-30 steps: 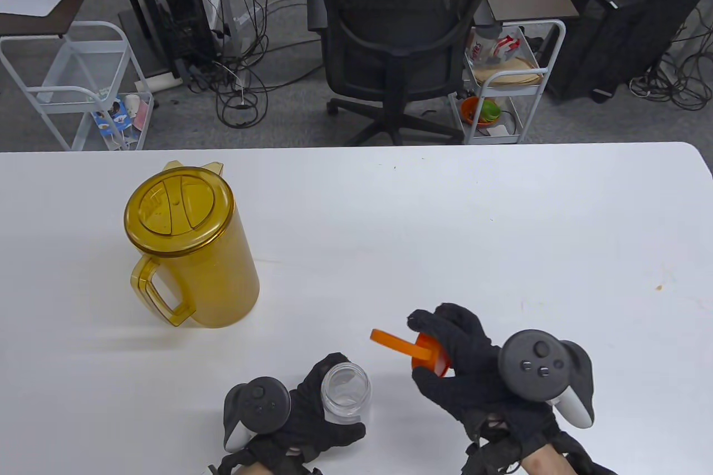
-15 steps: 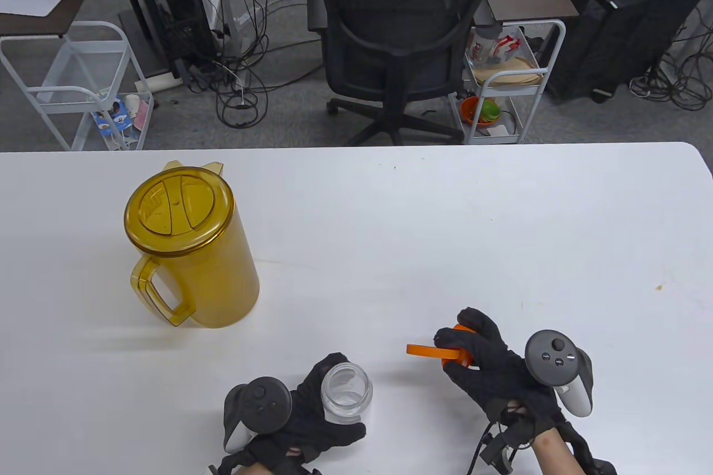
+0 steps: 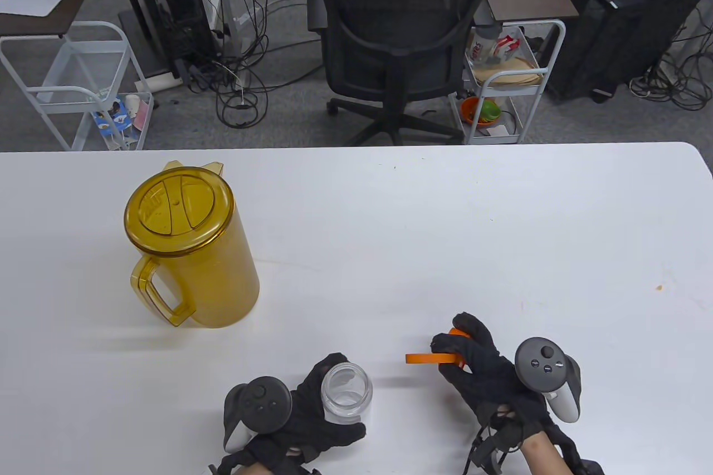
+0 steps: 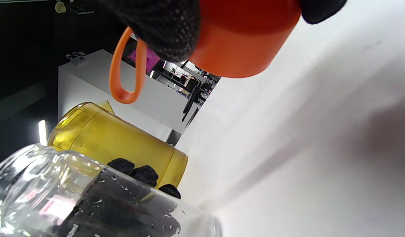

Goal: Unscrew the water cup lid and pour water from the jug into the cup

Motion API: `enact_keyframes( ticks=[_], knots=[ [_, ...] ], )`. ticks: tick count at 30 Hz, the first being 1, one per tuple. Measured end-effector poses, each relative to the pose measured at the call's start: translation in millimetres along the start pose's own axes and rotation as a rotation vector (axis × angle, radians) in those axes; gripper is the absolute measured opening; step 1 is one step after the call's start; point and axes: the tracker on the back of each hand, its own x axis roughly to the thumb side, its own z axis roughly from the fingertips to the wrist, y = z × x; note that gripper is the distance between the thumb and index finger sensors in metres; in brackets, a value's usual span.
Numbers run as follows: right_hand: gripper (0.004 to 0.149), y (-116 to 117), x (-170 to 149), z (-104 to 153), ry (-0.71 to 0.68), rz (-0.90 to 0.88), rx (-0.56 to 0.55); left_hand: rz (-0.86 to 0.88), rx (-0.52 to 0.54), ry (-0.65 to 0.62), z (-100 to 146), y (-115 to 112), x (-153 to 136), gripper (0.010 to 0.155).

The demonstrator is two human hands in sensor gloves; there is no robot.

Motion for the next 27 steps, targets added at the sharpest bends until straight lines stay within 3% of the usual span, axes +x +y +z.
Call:
enact_keyframes(
  ticks=[13,27],
  knots=[
    [0.038,-1.0,-1.4,1.6,0.053,0.059,-0.014,0.0,0.001,0.002,0.0,-0.1,-0.1,0.113],
    [0.041,-3.0,-9.9,0.1,0.079,0.092,-0.167,-0.002,-0.003,0.004,-0.1,0.0,-0.4,0.112]
  ],
)
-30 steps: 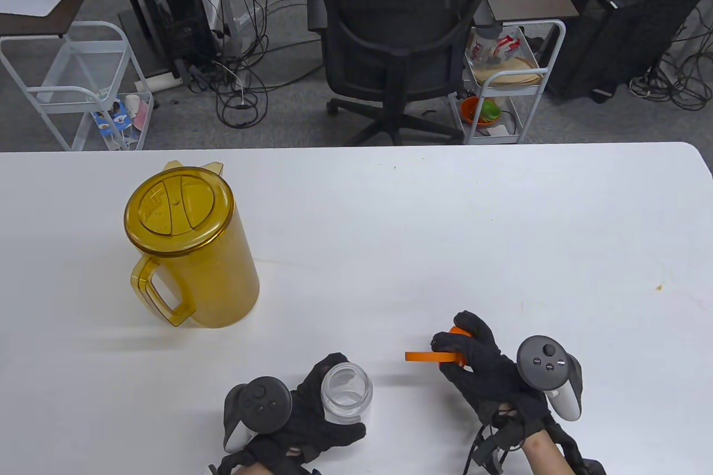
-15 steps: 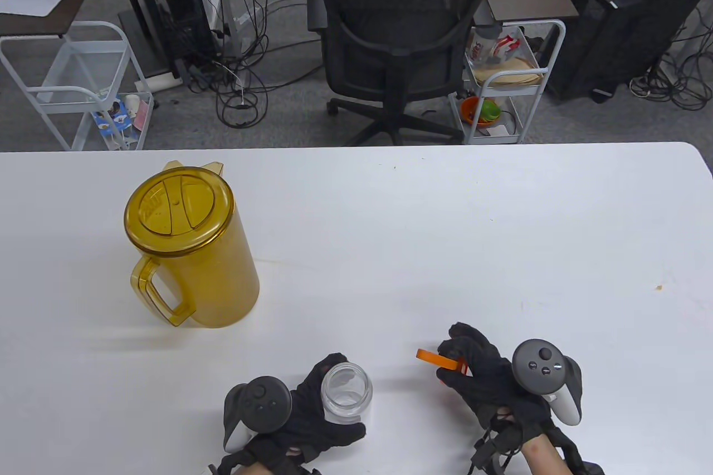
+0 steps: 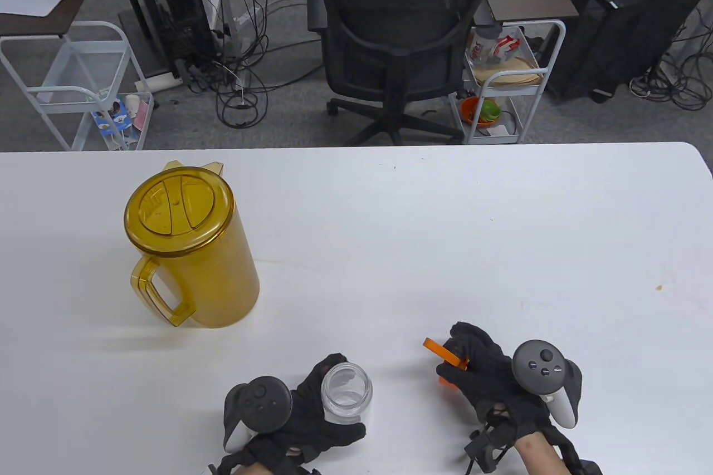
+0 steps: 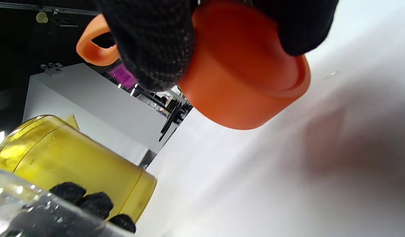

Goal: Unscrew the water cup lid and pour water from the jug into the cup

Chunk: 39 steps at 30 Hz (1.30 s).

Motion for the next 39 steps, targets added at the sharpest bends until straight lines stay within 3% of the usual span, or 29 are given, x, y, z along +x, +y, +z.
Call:
enact_keyframes(
  ticks=[5,21,32,39],
  knots=[
    [0.043,-2.6,-3.8,-0.2,0.019,0.085,-0.085,-0.001,-0.002,-0.001,0.0,-0.1,0.0,0.112],
    [0.04,-1.0,-6.7,-0.5,0.122,0.169,-0.116,0.001,-0.007,-0.004,-0.1,-0.4,0.0,0.112],
    [0.039,-2.2,-18.0,-1.1,0.108,0.08,-0.187,-0.001,-0.008,-0.002,0.3,-0.5,0.0,0.112],
    [0.039,-1.3,-19.2,1.4,0.22,0.156,-0.223,-0.001,-0.01,0.0,0.3,-0.5,-0.1,0.112]
  ],
)
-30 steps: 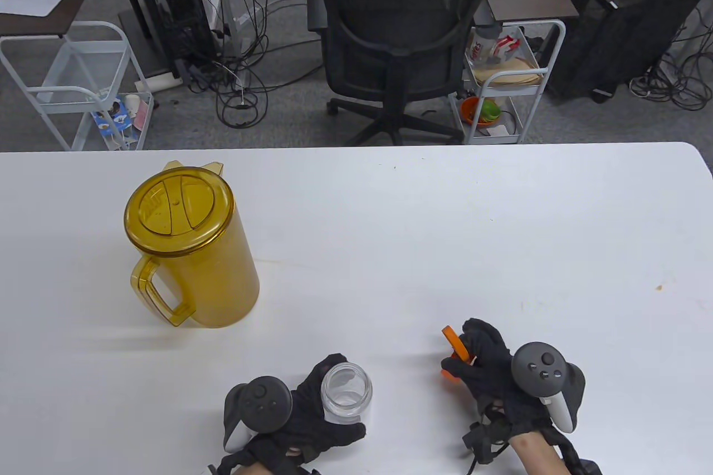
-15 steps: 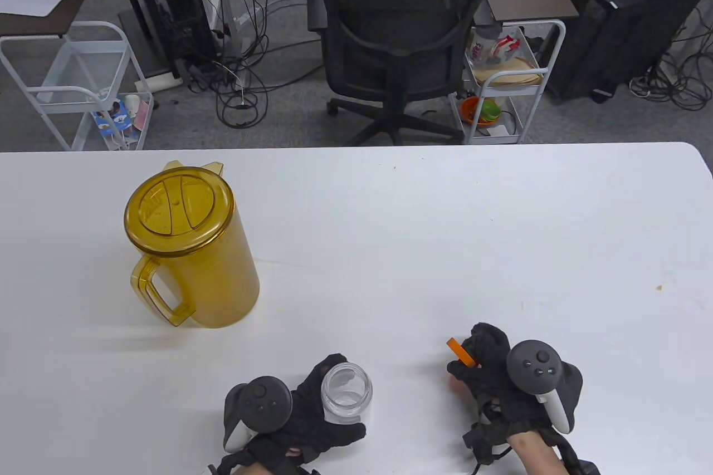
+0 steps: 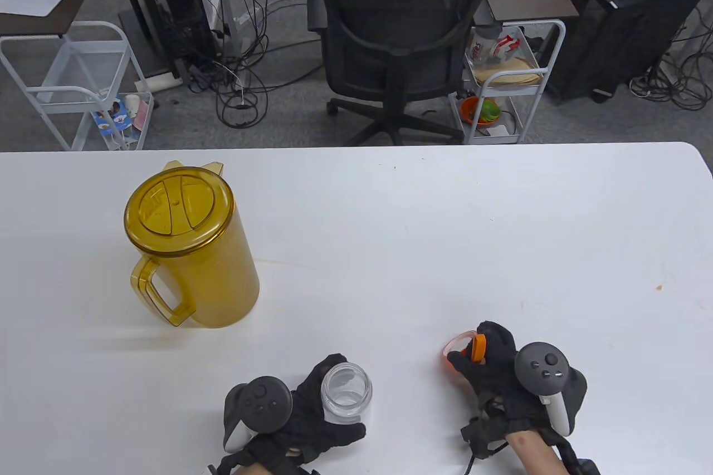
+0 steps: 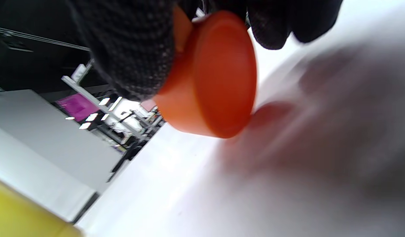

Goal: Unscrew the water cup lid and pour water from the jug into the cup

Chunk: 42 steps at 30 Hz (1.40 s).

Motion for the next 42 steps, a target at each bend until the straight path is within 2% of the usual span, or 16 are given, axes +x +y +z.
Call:
enact_keyframes(
  ticks=[2,7,13,15,17,25,35,42],
  knots=[
    [0.041,-0.7,1.7,2.3,0.021,0.102,0.011,-0.003,0.0,0.001,0.2,-0.1,0.1,0.112],
    [0.041,5.7,4.4,4.9,0.019,0.185,0.006,-0.004,-0.002,0.002,0.4,0.0,0.1,0.112],
    [0.041,5.1,0.8,2.9,0.073,0.174,0.004,-0.004,-0.002,0.002,0.4,-0.1,0.1,0.112],
    [0.044,5.2,-1.5,1.4,0.087,0.172,0.033,-0.004,-0.002,0.002,0.4,-0.1,0.1,0.112],
    [0.061,5.8,-3.1,0.9,0.096,0.204,0.102,-0.003,-0.004,0.002,0.4,-0.2,0.2,0.112],
    [0.066,4.9,-4.2,1.4,0.081,0.181,0.114,-0.004,-0.007,0.004,0.7,-0.3,0.3,0.112],
    [0.074,-11.6,7.8,15.5,0.041,0.128,0.127,-0.005,-0.008,0.005,0.8,-0.2,0.2,0.112],
    [0.07,-33.5,28.0,38.0,-0.055,0.153,0.021,-0.005,-0.009,0.006,0.7,-0.2,0.2,0.112]
  ],
)
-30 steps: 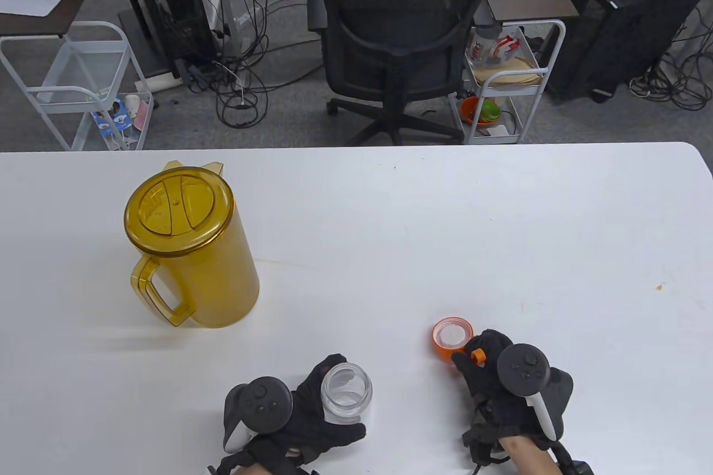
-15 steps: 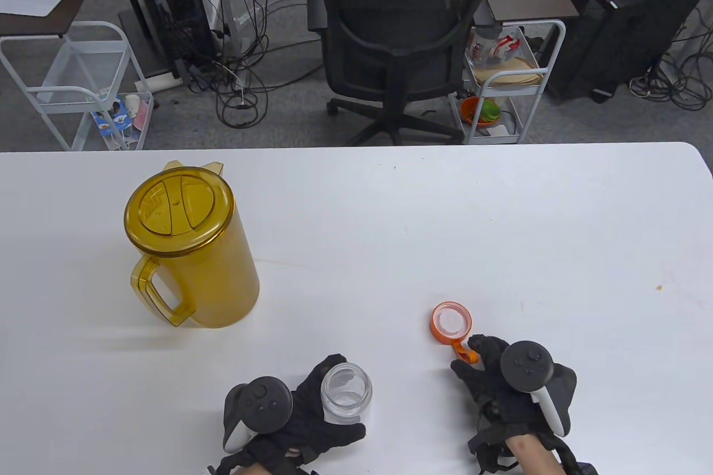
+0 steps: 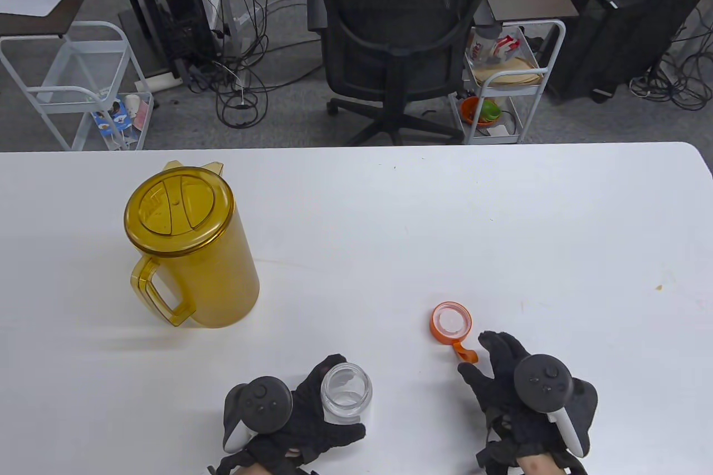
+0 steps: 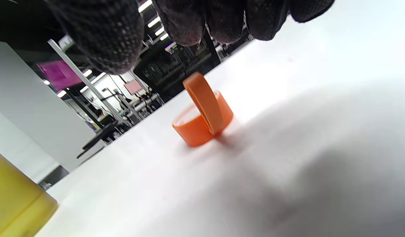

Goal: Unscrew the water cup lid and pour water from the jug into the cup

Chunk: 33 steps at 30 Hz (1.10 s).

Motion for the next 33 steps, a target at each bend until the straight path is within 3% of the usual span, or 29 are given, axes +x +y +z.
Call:
enact_keyframes(
  ticks=[4,8,10,13,15,21,28,33],
  knots=[
    [0.071,-6.4,14.0,13.3,-0.129,-0.06,-0.057,0.0,0.0,0.0,0.0,0.0,0.0,0.112],
    [0.082,-0.4,38.8,16.1,-0.375,-0.333,0.102,0.004,-0.009,0.005,-1.2,0.2,-0.7,0.112],
    [0.087,5.9,51.9,17.4,-0.383,-0.444,0.178,0.005,-0.011,0.007,-1.3,0.1,-0.7,0.112],
    [0.096,21.8,72.7,18.1,-0.408,-0.35,0.303,0.001,-0.009,0.006,-1.2,0.0,-0.5,0.112],
    [0.099,37.3,84.8,19.6,-0.438,-0.253,0.318,-0.002,-0.009,0.006,-1.3,-0.1,-0.4,0.112],
    [0.102,70.3,89.1,21.7,-0.43,-0.238,0.324,0.001,-0.011,0.005,-0.9,-0.1,-0.4,0.112],
    [0.105,72.1,75.9,21.4,-0.383,-0.235,0.327,0.005,-0.038,0.003,3.2,4.6,-3.2,0.117],
    [0.11,71.8,67.0,17.6,-0.358,-0.283,0.359,-0.102,-0.01,0.0,11.0,17.5,-2.3,0.121]
  ],
)
